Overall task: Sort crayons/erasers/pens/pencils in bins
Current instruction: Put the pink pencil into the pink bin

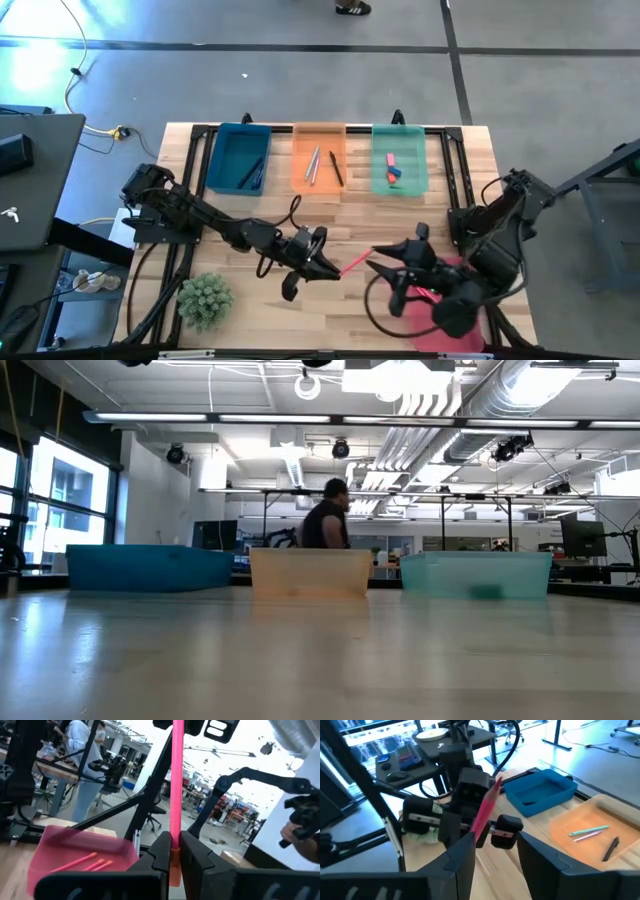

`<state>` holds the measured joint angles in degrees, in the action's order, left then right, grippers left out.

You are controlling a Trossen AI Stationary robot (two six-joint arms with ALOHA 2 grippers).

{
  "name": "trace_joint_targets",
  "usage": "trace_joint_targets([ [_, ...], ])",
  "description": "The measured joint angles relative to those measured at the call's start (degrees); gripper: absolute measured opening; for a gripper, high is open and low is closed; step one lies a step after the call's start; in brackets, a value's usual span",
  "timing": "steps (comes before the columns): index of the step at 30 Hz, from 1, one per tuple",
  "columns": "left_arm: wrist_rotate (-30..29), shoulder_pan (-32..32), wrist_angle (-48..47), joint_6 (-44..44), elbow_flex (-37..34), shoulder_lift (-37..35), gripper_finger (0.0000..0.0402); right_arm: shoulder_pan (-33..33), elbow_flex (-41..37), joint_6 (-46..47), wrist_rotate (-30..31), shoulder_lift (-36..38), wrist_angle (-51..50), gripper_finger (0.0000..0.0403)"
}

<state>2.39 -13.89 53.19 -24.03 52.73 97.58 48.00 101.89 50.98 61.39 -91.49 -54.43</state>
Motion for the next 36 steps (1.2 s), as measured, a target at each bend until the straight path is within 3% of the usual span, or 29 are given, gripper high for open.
trace_joint_targets([
  [18, -0.6, 0.0, -0.2, 0.7, 0.0, 0.0, 0.0008, -4.3, 0.0, 1.0, -1.4, -2.0, 6.7, 0.0135],
  [22, -0.8, 0.0, -0.2, 0.7, 0.0, 0.0, 0.0008, -5.7, 0.0, 1.5, -3.0, -2.0, 6.9, 0.0102],
  [28, -0.9, 0.1, -0.7, 0.8, 0.0, 0.0, 0.0008, -6.8, 0.0, 1.3, -7.7, -2.0, 7.2, 0.0017],
  [36, -2.9, 0.1, -1.3, 1.2, 0.0, 0.0, 0.0021, -6.9, 0.0, 1.7, -7.7, -2.0, 6.7, 0.0012],
])
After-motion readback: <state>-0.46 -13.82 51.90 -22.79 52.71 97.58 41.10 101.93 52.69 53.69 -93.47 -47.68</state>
